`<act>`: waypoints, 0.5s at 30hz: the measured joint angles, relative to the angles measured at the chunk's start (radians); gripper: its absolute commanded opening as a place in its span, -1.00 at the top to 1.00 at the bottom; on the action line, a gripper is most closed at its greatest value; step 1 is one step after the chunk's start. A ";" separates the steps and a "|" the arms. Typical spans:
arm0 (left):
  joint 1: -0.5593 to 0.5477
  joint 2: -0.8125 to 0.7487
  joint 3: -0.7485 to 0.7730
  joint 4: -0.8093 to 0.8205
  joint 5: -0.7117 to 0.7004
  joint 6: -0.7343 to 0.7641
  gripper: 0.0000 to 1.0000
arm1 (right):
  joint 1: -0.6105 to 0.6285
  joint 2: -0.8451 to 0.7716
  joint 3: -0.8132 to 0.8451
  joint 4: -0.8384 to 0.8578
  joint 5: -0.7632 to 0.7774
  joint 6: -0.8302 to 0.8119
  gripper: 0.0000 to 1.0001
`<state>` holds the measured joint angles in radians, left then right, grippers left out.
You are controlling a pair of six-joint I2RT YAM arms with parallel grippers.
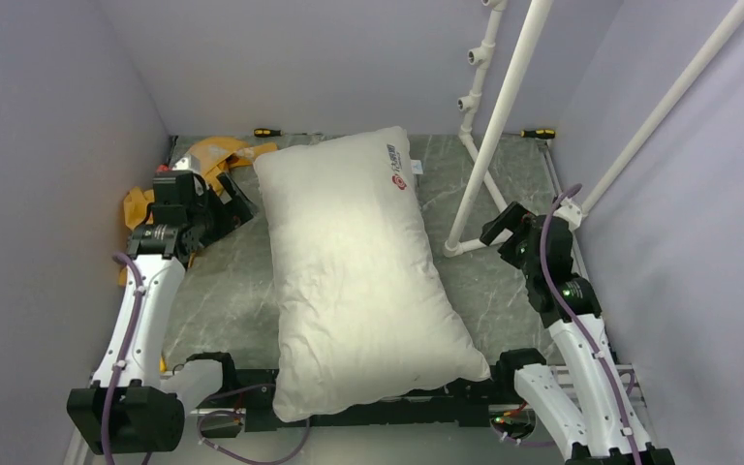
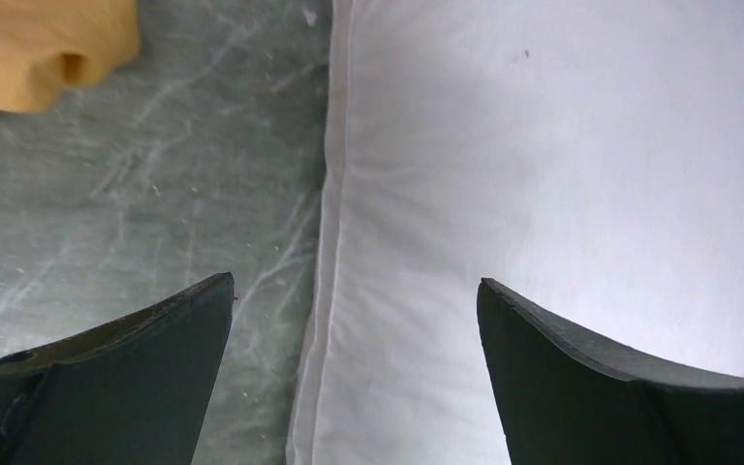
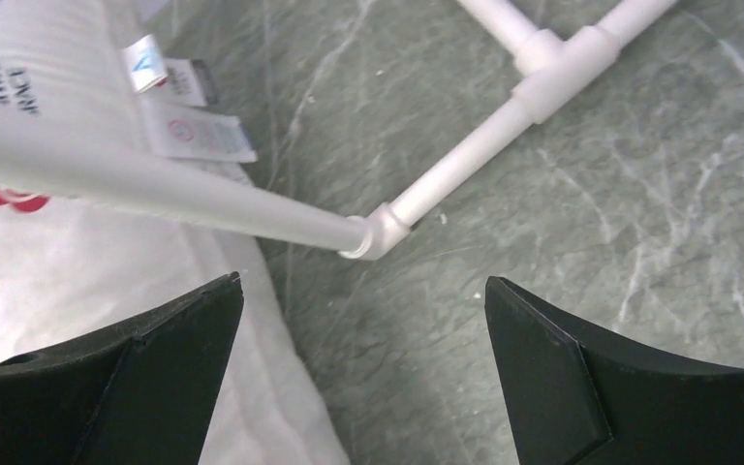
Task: Put the pillow into the pillowcase
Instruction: Pick up the pillowcase at the corner of the board.
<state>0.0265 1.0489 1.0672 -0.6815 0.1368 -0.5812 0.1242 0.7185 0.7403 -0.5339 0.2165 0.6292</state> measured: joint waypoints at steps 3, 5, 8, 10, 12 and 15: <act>0.001 0.009 -0.001 -0.023 0.057 -0.010 -0.98 | 0.000 0.003 0.052 -0.047 -0.072 0.001 -0.99; 0.002 0.010 -0.013 -0.024 0.095 -0.011 -0.98 | 0.000 0.003 0.064 -0.068 -0.119 0.001 -0.99; 0.007 0.007 -0.059 -0.026 0.123 -0.011 -0.98 | 0.000 -0.018 0.064 -0.111 -0.194 0.000 -0.99; 0.019 0.008 -0.088 -0.035 0.129 -0.009 -0.98 | 0.000 -0.033 0.071 -0.141 -0.240 -0.004 -0.99; 0.038 0.008 -0.115 -0.040 0.132 -0.005 -0.98 | 0.000 -0.043 0.097 -0.178 -0.302 -0.015 -0.99; 0.066 0.010 -0.135 -0.039 0.135 0.002 -0.98 | 0.000 -0.047 0.135 -0.201 -0.396 -0.030 -0.99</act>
<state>0.0925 1.0584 0.9318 -0.7200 0.2722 -0.5793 0.1238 0.6720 0.8749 -0.7353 -0.1799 0.5991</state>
